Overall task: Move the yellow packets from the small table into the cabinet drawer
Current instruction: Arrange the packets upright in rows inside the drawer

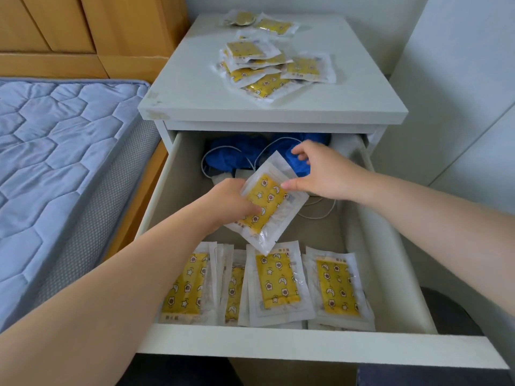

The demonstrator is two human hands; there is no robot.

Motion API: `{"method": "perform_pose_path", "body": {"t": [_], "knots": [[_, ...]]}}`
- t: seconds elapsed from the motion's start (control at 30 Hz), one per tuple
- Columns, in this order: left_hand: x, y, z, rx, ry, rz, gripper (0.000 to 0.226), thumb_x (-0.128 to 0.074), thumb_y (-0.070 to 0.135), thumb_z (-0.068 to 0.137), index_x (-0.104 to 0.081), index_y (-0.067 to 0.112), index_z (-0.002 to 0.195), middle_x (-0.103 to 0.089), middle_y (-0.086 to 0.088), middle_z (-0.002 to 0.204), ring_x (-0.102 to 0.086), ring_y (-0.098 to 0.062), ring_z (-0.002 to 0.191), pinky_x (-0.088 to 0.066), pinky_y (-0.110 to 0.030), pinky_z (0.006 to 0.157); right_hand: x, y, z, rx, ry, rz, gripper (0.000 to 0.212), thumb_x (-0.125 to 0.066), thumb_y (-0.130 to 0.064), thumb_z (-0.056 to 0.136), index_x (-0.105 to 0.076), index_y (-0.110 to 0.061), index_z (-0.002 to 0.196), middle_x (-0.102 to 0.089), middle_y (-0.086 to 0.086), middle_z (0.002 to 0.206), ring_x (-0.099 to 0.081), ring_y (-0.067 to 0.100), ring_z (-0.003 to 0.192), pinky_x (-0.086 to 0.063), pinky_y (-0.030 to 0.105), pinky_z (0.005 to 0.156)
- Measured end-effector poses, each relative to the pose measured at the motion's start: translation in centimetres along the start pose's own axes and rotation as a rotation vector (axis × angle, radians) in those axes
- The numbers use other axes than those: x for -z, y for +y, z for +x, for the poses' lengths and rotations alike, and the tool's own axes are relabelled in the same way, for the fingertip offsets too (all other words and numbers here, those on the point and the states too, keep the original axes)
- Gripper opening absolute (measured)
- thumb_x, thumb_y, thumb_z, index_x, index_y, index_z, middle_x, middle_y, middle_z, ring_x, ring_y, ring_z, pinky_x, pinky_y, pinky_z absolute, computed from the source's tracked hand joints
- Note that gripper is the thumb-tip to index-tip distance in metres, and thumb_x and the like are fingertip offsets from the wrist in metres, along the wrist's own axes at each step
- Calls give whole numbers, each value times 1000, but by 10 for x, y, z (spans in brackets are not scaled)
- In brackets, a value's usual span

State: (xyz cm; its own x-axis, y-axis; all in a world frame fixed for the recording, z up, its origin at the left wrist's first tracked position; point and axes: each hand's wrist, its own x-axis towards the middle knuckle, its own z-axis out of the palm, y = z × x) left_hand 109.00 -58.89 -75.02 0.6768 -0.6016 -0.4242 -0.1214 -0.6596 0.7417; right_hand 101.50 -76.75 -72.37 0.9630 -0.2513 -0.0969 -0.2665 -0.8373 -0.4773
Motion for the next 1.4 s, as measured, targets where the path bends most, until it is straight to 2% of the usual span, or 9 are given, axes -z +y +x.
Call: {"method": "perform_pose_path", "body": {"t": [0.13, 0.3, 0.5, 0.57, 0.67, 0.87, 1.07, 1.23, 1.4], "knots": [[-8, 1, 2, -81, -17, -62, 33, -73, 16, 82, -63, 18, 114, -70, 1, 104, -68, -16, 94, -55, -38, 87, -2, 3, 8, -13, -117, 159, 35, -79, -30, 74, -63, -1, 84, -65, 7, 80, -61, 21, 72, -51, 31, 65], [-13, 4, 6, -157, -83, -57, 38, -77, 26, 78, -60, 26, 111, -69, 9, 103, -67, -7, 92, -54, -29, 86, 21, 7, 13, -32, -75, 74, 20, -77, -16, 76, -58, -13, 70, -53, -2, 63, -47, 10, 57, -33, 24, 51], [-22, -8, 6, -153, -514, 756, 76, -63, 50, 85, -29, 25, 148, -39, 6, 150, -41, -16, 133, -36, -32, 108, 10, 11, 2, 19, -623, -414, 14, -72, -25, 79, -68, -15, 88, -69, 1, 86, -65, 20, 80, -52, 34, 71], [-29, -6, 6, -149, -547, 781, 80, -60, 54, 86, -23, 25, 150, -35, 6, 152, -38, -17, 136, -33, -33, 109, -16, 10, -12, 17, -736, -542, 17, -68, -24, 82, -65, -11, 93, -63, 2, 83, -61, 20, 76, -50, 31, 64], [-41, -4, 5, -191, -597, 797, 70, -64, 53, 83, -36, 27, 142, -50, 5, 139, -48, -20, 126, -40, -39, 105, -44, 11, -30, 14, -782, -755, 22, -63, -22, 87, -67, -5, 99, -59, 4, 77, -51, 18, 61, -40, 26, 51], [-54, -10, 1, -190, -594, 852, 99, -70, 55, 77, -10, 27, 151, -34, 2, 152, -38, -23, 135, -37, -40, 109, -41, 13, -38, -62, -1065, -644, 75, -62, -59, 80, -45, -13, 137, -55, 2, 133, -55, 23, 116, -40, 26, 84], [-63, -13, -3, -225, -605, 914, 77, -80, 42, 72, -37, 25, 135, -53, 4, 128, -53, -21, 115, -46, -37, 95, -50, 13, -44, -32, -1097, -662, 81, -67, -56, 78, -39, -14, 140, -51, 3, 136, -53, 24, 119, -39, 26, 87], [-59, -14, -2, -243, -616, 914, 85, -84, 32, 68, -33, 29, 136, -53, 5, 125, -54, -21, 113, -47, -37, 92, -42, 13, -50, -6, -1060, -621, 85, -73, -47, 77, -31, -15, 143, -47, 2, 137, -50, 22, 122, -34, 21, 82], [-58, -14, -2, -258, -618, 855, 84, -81, 39, 71, -32, 29, 138, -53, 7, 129, -53, -18, 115, -46, -37, 97, -41, 16, -53, -28, -1025, -580, 96, -69, -58, 74, -22, -17, 147, -42, 2, 143, -46, 24, 126, -37, 27, 91]]}}
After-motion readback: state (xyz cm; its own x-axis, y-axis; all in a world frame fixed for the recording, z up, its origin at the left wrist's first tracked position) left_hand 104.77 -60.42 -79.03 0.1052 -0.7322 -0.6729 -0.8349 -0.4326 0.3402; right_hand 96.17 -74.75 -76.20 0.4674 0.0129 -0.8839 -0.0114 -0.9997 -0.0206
